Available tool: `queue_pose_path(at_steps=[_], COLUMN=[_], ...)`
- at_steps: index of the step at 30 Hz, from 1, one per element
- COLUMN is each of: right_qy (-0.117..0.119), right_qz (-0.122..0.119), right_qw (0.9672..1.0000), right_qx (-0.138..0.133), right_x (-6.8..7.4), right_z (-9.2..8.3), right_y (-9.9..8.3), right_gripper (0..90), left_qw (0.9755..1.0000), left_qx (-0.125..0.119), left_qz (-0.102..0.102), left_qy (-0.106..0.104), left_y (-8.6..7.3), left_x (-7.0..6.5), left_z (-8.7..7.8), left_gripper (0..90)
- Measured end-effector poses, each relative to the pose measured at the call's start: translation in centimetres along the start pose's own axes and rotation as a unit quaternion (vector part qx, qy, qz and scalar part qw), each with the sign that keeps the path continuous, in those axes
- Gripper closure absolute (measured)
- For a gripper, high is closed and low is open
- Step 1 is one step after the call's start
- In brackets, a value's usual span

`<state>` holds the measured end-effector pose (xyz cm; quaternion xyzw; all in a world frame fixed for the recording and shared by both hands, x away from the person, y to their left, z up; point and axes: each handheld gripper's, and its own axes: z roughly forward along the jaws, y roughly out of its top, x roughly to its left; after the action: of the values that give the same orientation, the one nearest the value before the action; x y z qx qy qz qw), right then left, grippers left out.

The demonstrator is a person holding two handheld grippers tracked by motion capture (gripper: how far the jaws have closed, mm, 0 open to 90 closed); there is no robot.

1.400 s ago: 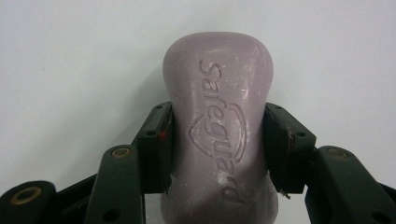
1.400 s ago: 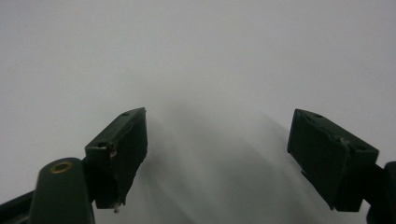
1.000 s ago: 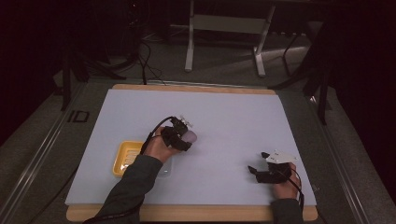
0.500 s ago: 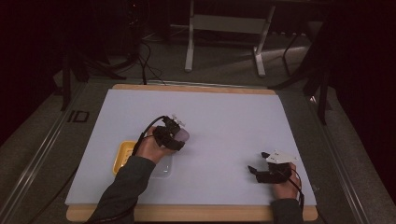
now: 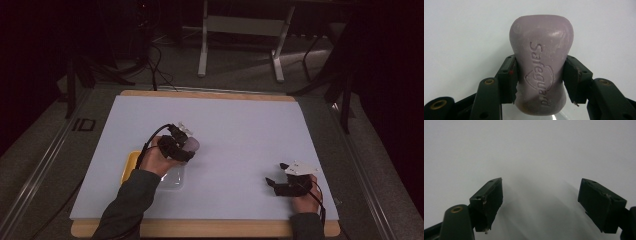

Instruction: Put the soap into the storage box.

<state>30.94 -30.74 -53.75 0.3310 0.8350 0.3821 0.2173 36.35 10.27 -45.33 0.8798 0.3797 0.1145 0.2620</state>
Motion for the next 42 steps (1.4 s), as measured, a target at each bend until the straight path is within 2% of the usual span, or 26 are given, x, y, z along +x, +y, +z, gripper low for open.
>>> queue_pose_path(at_steps=[19, 42], right_qy=[-0.001, -0.001], right_qz=[-0.001, -0.002], right_qw=[1.0000, 1.0000], right_qx=[-0.001, 0.000], right_x=[0.0, 0.0], right_z=[0.0, 0.0], right_y=[0.0, 0.0], right_gripper=[19.8, 19.8], left_qw=[0.9997, 0.9992], left_qx=[0.002, 0.008], left_qz=[-0.018, -0.030], left_qy=[0.016, 0.025], left_y=[-1.9, -3.9], left_x=[1.3, 1.7], left_z=[-1.7, -3.2], left_gripper=[49.7, 49.7])
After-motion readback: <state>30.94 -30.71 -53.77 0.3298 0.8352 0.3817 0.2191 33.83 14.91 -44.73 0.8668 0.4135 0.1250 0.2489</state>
